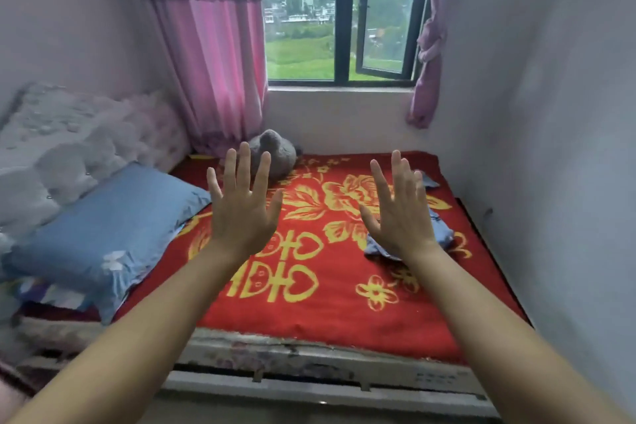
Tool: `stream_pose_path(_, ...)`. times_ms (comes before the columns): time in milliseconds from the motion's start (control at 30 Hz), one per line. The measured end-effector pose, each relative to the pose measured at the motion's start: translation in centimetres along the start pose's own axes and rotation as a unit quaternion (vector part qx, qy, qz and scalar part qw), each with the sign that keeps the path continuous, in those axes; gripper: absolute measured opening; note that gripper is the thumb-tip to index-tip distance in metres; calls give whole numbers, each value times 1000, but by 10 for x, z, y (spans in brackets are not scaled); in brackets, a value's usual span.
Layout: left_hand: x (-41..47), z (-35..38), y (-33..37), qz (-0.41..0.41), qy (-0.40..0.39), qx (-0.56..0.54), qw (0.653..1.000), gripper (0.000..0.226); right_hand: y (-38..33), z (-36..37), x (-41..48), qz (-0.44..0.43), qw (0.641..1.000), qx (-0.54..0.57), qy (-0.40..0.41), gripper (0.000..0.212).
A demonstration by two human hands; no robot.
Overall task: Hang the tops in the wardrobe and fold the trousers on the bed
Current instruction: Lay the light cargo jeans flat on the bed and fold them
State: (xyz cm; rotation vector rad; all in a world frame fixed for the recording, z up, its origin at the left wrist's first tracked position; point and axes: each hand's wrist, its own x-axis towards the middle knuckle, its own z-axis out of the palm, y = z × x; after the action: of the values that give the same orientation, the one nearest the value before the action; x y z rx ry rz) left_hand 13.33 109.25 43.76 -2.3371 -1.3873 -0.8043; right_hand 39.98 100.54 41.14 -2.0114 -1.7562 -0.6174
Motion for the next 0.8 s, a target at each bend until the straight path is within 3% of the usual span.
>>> stream_pose_path(133, 63, 78, 34, 52, -37, -50, 997, 67, 68, 32, 39, 48, 997, -50, -23, 84)
stream_pose_path(367, 148, 213, 82, 135, -184, -79, 970, 78, 162, 99, 92, 149, 981, -75, -97, 83)
stream_pose_path(667, 202, 352, 194, 147, -299, -115, 936, 74, 296, 195, 87, 264, 951, -61, -150, 81)
stream_pose_path(800, 210, 415, 237, 108, -345, -103, 926, 74, 368, 253, 89, 275, 940, -40, -199, 79)
